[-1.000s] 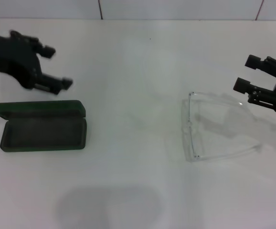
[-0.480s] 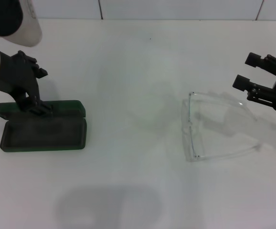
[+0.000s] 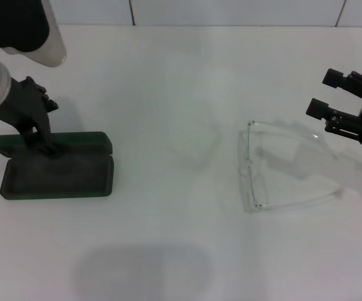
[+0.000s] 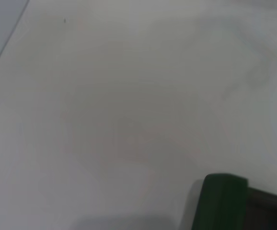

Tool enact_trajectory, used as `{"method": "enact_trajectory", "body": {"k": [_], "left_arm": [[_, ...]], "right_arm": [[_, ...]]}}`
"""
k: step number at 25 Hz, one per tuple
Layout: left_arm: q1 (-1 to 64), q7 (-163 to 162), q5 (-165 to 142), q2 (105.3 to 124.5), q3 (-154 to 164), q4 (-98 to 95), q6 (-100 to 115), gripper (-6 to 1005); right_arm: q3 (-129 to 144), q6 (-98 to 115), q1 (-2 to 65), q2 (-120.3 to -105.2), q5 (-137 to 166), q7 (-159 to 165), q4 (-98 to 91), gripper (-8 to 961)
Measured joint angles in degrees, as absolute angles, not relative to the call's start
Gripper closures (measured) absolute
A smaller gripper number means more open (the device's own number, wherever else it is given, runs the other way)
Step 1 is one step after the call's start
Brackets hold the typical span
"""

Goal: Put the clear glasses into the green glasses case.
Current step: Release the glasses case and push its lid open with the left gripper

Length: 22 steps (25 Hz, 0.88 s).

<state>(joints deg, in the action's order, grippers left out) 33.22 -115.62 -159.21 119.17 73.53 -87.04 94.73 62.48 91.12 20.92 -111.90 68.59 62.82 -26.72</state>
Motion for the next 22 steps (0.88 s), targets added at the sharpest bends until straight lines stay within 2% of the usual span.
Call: {"method": "enact_trajectory", "body": {"k": [22], "left_arm": [[34.5, -114.9, -162.1, 119.17, 73.4, -80.3, 92.8, 194]], "right_arm": [[62.7, 91.5, 21.0, -112.32, 68.5, 62.0, -25.6, 146]]}}
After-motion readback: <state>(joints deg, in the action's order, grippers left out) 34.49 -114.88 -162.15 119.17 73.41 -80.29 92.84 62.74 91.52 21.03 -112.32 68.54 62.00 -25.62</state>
